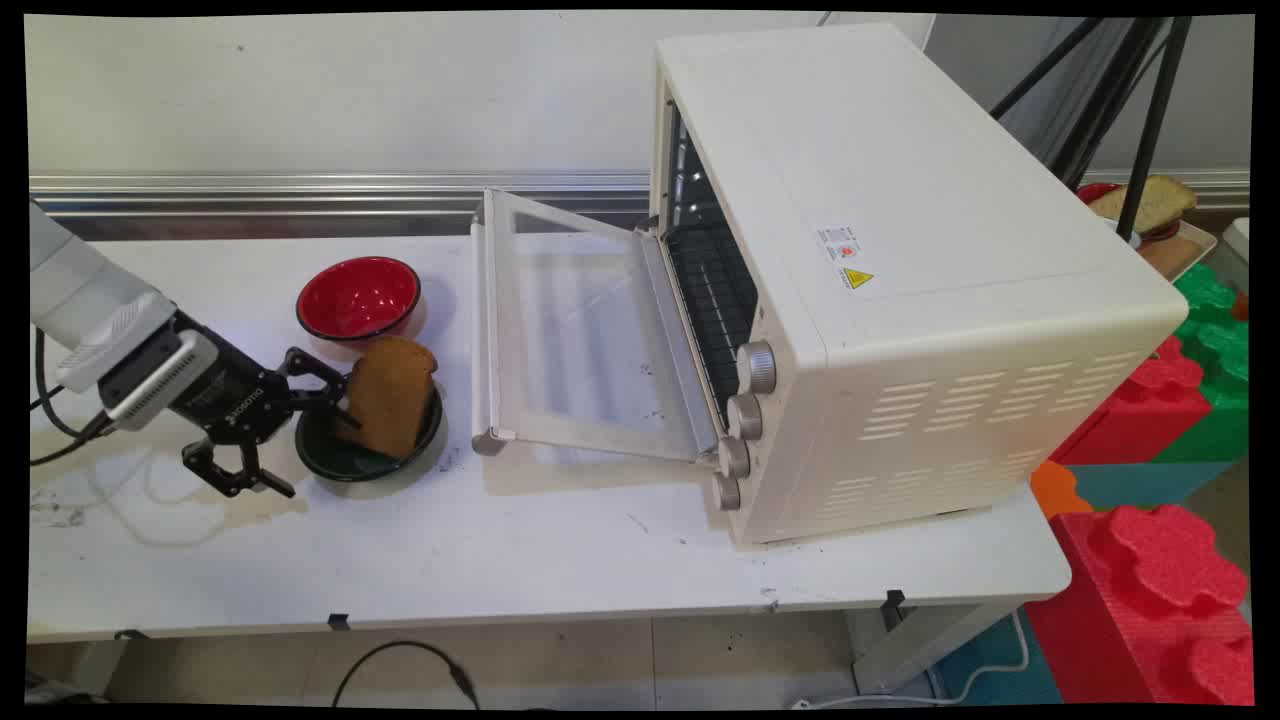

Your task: Close the oven

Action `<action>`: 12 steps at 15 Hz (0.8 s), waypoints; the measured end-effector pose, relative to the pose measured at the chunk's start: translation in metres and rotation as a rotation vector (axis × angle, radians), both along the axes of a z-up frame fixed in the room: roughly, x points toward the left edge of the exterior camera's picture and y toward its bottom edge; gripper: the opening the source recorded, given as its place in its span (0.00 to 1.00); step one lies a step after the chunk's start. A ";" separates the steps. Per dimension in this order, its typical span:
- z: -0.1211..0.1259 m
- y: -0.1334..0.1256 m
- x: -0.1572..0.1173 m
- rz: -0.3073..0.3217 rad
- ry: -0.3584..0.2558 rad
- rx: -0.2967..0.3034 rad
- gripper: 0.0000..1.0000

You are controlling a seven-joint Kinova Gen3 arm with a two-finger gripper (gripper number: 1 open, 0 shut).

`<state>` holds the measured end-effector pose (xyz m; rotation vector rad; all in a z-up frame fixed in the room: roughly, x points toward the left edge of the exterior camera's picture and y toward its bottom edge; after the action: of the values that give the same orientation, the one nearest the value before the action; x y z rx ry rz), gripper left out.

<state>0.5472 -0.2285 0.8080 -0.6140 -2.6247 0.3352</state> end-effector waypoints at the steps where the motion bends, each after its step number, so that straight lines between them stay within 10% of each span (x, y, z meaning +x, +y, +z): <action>1: 0.005 0.000 -0.001 0.012 0.014 0.005 1.00; 12: 0.056 0.005 -0.004 0.213 0.194 0.141 1.00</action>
<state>0.5430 -0.2240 0.8639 -0.2424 -2.5024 0.2554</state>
